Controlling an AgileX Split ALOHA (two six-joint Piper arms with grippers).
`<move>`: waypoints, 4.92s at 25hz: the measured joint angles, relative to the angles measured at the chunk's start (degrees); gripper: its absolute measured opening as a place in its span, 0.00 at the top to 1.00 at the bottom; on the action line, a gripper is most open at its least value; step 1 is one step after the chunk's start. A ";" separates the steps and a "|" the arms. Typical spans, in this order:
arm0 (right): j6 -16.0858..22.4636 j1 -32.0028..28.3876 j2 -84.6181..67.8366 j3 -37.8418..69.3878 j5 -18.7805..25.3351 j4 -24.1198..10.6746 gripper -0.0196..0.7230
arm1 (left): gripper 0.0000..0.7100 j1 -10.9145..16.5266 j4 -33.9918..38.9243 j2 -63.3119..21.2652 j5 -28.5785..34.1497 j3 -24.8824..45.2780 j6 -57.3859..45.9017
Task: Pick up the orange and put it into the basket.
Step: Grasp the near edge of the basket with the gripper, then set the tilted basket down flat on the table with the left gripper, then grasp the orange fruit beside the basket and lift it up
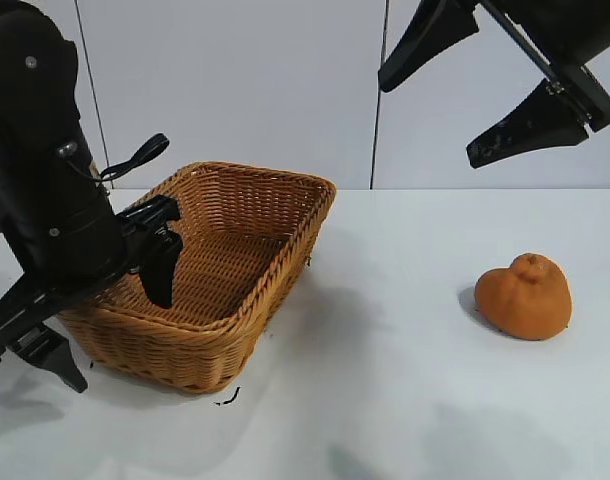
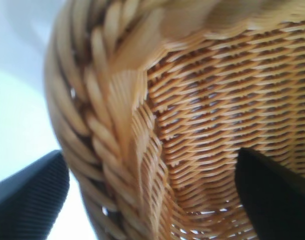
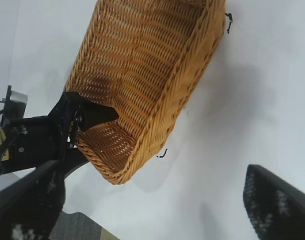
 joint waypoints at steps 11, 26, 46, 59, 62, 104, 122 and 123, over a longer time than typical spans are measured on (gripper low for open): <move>0.00 0.00 0.00 0.00 0.05 0.07 0.04 | 0.66 0.00 -0.02 0.00 1.54 0.00 0.00; 0.23 0.00 0.00 0.00 0.05 0.07 0.04 | 0.87 0.55 -2.11 0.00 1.20 -0.13 -0.77; 0.23 0.00 0.00 0.00 0.16 0.00 0.04 | 0.87 15.43 -11.42 -0.73 13.67 -15.36 38.19; 0.23 0.00 0.00 0.00 0.28 0.00 0.04 | 0.87 17.15 -14.34 0.93 20.91 -18.95 64.29; 0.23 0.00 0.00 0.00 0.77 0.00 0.04 | 0.87 17.15 -15.04 4.22 26.78 -24.85 69.97; 0.92 0.00 0.00 0.00 1.17 0.01 0.04 | 0.17 17.15 -18.32 18.04 24.76 -30.73 79.71; 0.92 0.00 0.00 0.00 1.17 -0.05 0.04 | 0.09 17.15 -7.29 10.09 34.42 -44.51 80.16; 0.92 0.00 0.00 0.00 1.17 -0.05 0.04 | 0.09 17.15 -5.84 9.95 34.99 -44.58 80.24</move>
